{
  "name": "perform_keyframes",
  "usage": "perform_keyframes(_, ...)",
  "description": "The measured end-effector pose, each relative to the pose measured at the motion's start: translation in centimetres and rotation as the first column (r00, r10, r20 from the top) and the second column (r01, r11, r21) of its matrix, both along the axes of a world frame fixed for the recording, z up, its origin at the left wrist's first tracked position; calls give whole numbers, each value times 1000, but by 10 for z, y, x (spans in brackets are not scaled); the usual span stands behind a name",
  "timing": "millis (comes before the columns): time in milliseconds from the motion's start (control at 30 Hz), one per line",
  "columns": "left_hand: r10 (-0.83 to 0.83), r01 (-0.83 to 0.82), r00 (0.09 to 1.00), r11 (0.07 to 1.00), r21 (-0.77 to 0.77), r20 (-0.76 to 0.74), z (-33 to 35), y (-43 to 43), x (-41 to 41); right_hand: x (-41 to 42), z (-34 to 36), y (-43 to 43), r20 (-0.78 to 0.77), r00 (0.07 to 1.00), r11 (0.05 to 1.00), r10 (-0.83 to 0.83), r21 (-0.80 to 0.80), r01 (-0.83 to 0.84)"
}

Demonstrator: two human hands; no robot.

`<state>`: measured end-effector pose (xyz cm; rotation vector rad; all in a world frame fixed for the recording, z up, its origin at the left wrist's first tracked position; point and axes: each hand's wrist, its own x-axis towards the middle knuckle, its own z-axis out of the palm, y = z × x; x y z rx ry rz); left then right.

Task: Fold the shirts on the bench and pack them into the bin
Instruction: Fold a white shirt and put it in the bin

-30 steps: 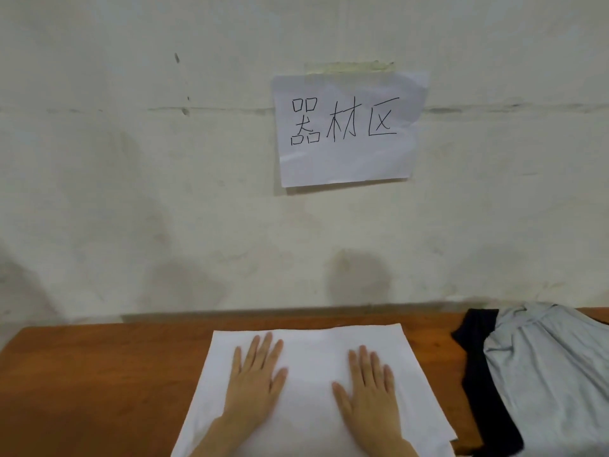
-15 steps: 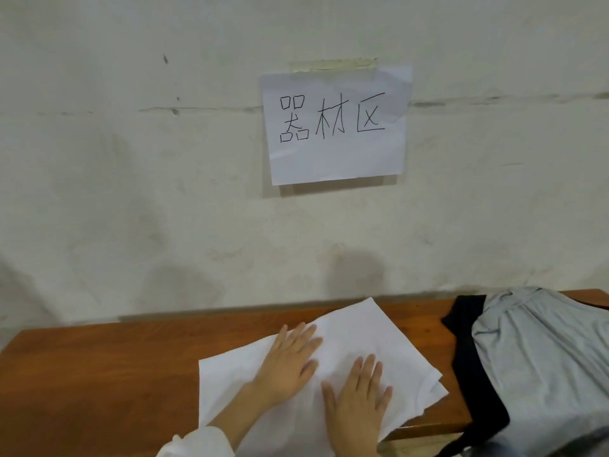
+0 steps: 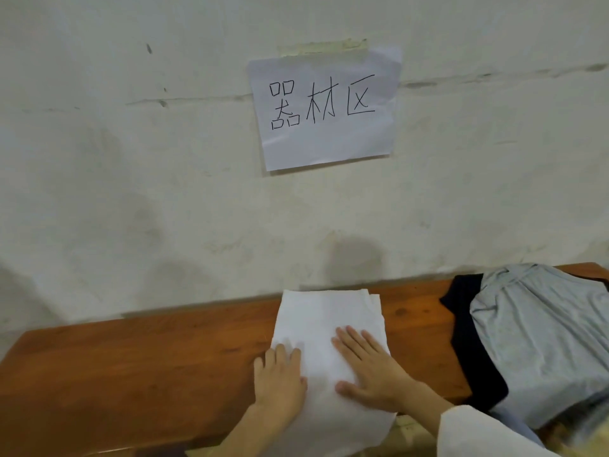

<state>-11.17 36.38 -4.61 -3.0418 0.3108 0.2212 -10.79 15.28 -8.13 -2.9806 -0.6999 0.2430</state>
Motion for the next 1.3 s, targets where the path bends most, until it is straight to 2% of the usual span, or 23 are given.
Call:
perform_keyframes(67,-69,69,998,998,7,9,7,2,8,-1,2,-4,15,996,992,-89,96,87)
perform_keyframes(167,-307,307,952,951,-46,19,-2,5,22,-7,-3,-14,-28,969,962,-244,116,246)
perform_keyframes(267,-460,461,887,883,-84,35,-18,16,28,-15,-7,-21,-76,968,967,-240,72,246)
perform_keyframes(333,-418,412,906,907,-93,-66,-30,26,22,-17,-6,-20,-59,977,977,-205,54,208)
perform_keyframes(433,-400,386,908,914,-124,-125,-37,36,10,-19,-4,-17,-39,989,988,-146,51,148)
perform_keyframes(500,-400,389,911,914,-120,-96,-37,43,0,-23,-3,-17,5,995,994,-103,33,102)
perform_keyframes(600,-436,433,900,897,-93,-14,-45,53,-15,-33,-1,-13,-25,999,999,-33,-12,33)
perform_keyframes(767,-422,415,902,906,-80,-93,-40,58,-29,-45,-5,-9,-38,999,992,0,-128,-5)
perform_keyframes(933,-368,354,907,930,-103,-206,-38,56,-34,-51,-2,-9,-49,999,987,17,-161,-25)
perform_keyframes(1033,-383,379,912,924,-54,-147,-36,55,-36,-52,16,-8,-108,994,983,31,-175,-50)
perform_keyframes(1133,-382,380,922,923,-56,-54,-16,53,-37,-48,40,-3,-133,991,994,6,-109,-21)
perform_keyframes(1200,-397,391,918,909,-144,-8,2,51,-35,-45,51,0,-121,992,999,-46,12,47)
perform_keyframes(1233,-385,372,923,896,-244,-6,7,51,-31,-43,56,0,-122,989,993,-79,73,88)
perform_keyframes(1300,-327,218,918,889,-402,-224,27,52,-22,-41,66,-1,-190,972,977,-140,134,167)
